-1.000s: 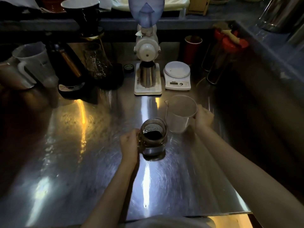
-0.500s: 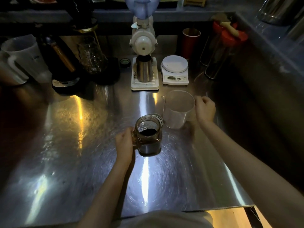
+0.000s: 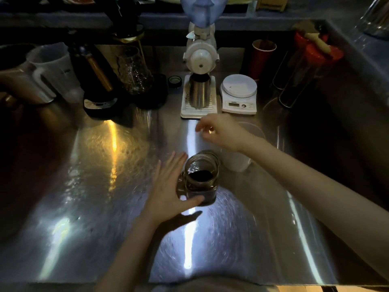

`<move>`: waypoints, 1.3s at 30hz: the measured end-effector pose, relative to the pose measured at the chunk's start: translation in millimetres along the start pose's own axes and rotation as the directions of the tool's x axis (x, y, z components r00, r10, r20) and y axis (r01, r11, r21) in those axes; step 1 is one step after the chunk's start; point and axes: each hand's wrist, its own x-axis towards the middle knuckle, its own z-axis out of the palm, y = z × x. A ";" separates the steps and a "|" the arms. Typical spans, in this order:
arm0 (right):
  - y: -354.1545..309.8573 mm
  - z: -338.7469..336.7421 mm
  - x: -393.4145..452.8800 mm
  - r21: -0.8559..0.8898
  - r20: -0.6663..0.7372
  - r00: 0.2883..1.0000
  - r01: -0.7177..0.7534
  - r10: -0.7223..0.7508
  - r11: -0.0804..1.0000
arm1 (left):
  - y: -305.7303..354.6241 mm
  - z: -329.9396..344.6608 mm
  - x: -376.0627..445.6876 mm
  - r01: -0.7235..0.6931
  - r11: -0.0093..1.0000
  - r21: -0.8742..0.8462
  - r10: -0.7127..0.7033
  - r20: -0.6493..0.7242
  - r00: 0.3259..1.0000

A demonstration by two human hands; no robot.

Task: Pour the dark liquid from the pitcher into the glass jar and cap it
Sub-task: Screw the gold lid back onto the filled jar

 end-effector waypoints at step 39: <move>-5.9 51.7 -91.8 0.717 -0.180 0.968 0.006 0.177 0.697 | -1.9 3.7 9.1 0.209 0.934 -0.291 -0.188 0.099 0.977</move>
